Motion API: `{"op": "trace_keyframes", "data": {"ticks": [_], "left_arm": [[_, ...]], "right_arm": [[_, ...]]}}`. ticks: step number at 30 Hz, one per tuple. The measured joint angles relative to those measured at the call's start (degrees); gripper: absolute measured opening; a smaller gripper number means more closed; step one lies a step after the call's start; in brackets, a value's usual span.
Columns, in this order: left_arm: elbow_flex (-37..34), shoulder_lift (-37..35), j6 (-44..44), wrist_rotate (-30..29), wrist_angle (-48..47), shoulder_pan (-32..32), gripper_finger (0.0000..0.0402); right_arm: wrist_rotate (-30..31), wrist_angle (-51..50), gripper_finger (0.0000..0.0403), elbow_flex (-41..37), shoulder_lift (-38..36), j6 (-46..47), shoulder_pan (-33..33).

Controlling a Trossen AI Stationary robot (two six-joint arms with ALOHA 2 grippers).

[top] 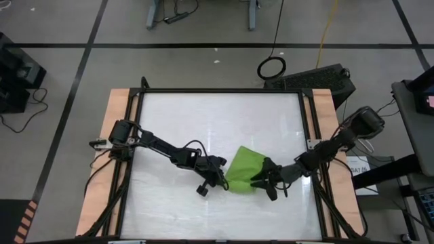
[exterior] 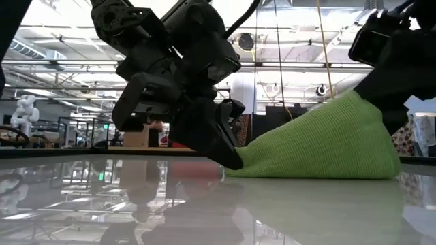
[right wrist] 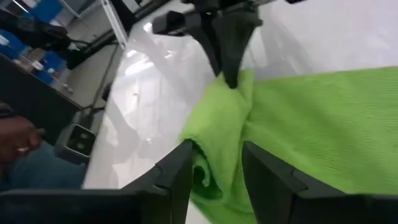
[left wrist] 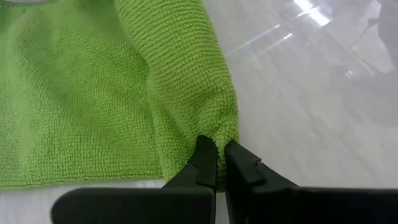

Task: Roll towel
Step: Roll the green microfiber cloth

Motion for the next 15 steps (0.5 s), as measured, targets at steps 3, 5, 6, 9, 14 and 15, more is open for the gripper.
{"op": "trace_keyframes", "data": {"ticks": [3, 5, 6, 9, 14, 15], "left_arm": [[-0.01, 0.00, -1.33, 0.00, -0.03, 0.00, 0.0008], [-0.01, 0.00, -1.36, 0.00, -0.12, 0.00, 0.0008], [-0.01, 0.00, -1.42, 0.01, -0.15, 0.00, 0.0008], [-0.01, 0.00, -2.54, 0.03, -0.17, 0.00, 0.0008], [-0.04, 0.00, -2.79, 0.04, -0.21, 0.00, 0.0007], [-0.04, 0.00, -2.79, 0.04, -0.21, 0.00, 0.0007]], "right_arm": [[-0.16, -2.31, 0.0129, -0.02, -1.60, -0.17, -0.50], [-1.11, -1.42, 0.0129, -0.02, -2.83, -0.15, -0.50], [-2.20, -1.19, 0.0129, 0.01, -3.52, -0.31, -0.50], [-2.60, -2.88, 0.0129, 0.09, -5.28, 0.04, -0.46], [-0.32, -2.11, 0.0129, 0.23, -5.14, -0.04, -1.48], [-0.79, -2.23, 0.0129, 0.56, -4.48, -0.32, -1.64]]}}
